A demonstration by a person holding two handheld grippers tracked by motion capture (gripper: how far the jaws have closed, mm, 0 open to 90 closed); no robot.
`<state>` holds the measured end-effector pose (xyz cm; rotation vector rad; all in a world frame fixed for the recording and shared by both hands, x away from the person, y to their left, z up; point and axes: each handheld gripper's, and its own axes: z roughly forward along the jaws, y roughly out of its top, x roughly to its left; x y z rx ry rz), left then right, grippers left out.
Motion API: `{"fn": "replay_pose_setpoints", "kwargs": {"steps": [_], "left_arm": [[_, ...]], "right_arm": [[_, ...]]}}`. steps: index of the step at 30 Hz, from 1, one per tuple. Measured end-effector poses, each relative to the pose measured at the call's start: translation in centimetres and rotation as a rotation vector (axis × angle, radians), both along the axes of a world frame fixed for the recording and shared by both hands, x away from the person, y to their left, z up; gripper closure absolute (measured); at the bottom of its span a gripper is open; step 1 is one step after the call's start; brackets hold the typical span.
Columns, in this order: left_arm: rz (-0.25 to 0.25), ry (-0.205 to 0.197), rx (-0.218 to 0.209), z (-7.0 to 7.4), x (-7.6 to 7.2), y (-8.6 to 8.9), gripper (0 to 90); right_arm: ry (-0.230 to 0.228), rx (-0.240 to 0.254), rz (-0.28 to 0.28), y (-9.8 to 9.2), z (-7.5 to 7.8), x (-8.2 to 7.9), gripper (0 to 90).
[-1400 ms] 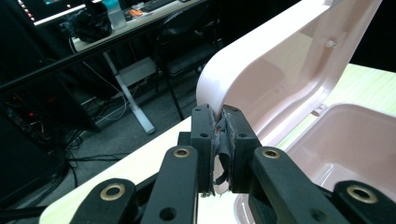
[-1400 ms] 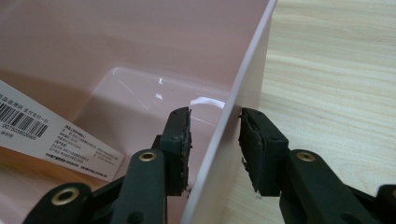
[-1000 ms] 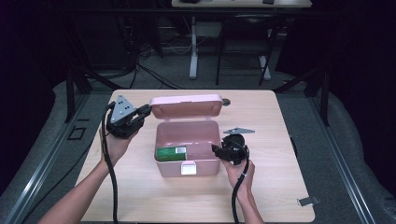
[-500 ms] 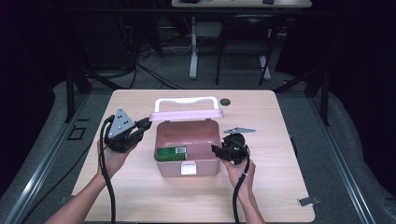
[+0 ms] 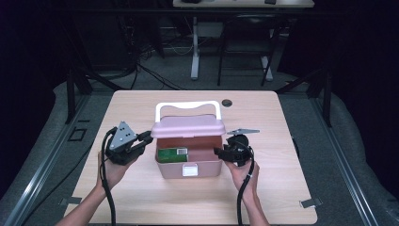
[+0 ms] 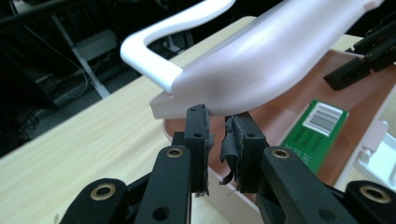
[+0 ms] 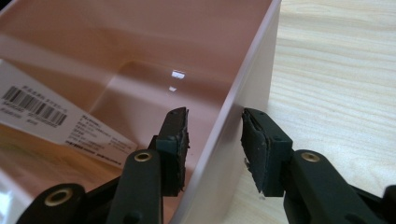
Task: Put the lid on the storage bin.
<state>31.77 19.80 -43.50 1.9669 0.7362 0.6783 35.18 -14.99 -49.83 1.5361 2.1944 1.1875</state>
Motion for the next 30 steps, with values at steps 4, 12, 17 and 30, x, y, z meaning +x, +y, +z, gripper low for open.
{"fn": "replay_pose_setpoints", "kwargs": {"steps": [4,12,17,30], "left_arm": [[0.001,0.029,-0.005,-0.8,-0.3,0.0,78.8],[-0.030,0.096,-0.014,-1.8,-0.4,0.0,76.4],[-0.057,0.145,-0.026,-2.1,-0.3,0.2,74.6],[-0.088,0.323,0.018,-2.9,-1.0,1.1,47.7]], "right_arm": [[0.001,0.005,0.003,-0.4,0.3,-0.5,57.9],[-0.036,0.008,0.028,-1.1,1.9,-2.9,52.1],[-0.046,0.004,0.050,-1.8,3.1,-4.2,47.0],[-0.035,0.015,0.039,-4.7,3.1,-6.9,39.6]]}}
